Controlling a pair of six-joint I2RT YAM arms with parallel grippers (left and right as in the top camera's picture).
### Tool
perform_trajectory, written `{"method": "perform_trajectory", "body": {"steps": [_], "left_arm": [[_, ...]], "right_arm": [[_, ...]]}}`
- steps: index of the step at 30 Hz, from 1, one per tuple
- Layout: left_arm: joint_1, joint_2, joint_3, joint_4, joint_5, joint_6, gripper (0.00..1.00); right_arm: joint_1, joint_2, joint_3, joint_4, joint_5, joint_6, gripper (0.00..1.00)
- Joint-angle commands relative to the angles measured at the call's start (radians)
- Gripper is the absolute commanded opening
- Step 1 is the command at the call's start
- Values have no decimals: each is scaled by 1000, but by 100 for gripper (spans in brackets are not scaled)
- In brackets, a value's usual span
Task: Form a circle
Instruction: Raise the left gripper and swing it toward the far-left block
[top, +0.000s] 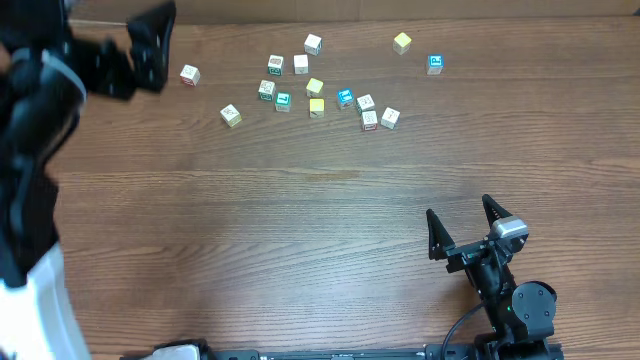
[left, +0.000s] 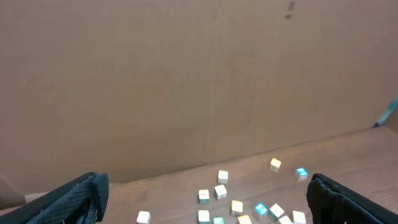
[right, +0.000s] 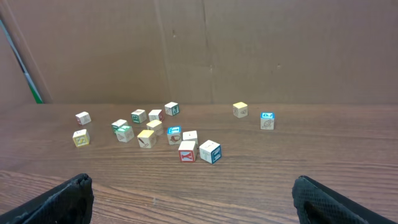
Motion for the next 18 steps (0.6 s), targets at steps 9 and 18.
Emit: {"method": "perform_trajectory", "body": {"steps": [9,18], "left_arm": [[-6,257,55,117,3,32,100],[-5,379,55,45,2,31,4]], "right_arm": [[-5,-8,-10,4,2,-5,100],[-5,-8,-10,4,2,-5,100]]}}
